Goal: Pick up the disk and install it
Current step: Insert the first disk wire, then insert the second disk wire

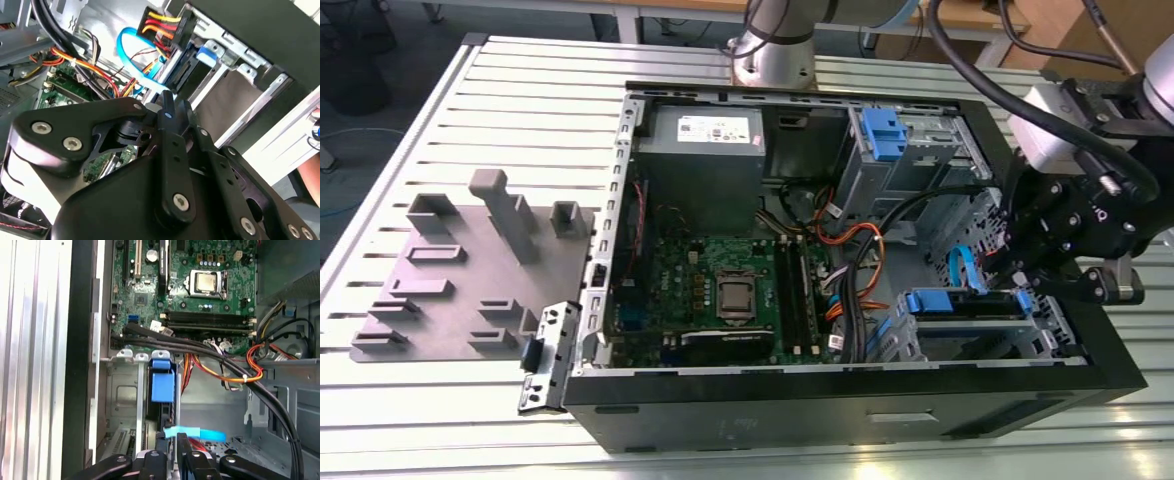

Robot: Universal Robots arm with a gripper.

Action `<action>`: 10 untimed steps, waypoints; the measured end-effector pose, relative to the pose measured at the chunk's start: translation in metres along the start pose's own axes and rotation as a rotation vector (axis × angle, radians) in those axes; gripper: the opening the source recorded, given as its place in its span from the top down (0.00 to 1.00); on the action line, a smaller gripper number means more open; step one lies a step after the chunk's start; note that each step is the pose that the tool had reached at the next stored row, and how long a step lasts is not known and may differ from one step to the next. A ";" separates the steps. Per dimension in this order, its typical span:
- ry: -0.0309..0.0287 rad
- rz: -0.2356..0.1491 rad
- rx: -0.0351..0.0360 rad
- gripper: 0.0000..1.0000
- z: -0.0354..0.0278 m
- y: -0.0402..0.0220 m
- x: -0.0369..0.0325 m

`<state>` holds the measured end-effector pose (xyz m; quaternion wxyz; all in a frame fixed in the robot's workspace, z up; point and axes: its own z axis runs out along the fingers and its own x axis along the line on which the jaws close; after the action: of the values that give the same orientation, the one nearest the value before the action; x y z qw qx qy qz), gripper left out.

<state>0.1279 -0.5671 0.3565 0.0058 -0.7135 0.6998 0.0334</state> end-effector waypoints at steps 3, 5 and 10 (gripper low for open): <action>0.0000 0.000 0.0000 0.76 -0.0001 -0.0016 0.0000; -0.0001 0.000 0.0000 0.76 -0.0001 -0.0020 0.0000; 0.0000 0.000 0.0000 0.76 -0.0001 -0.0024 0.0000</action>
<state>0.1303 -0.5671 0.3565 0.0058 -0.7135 0.6998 0.0334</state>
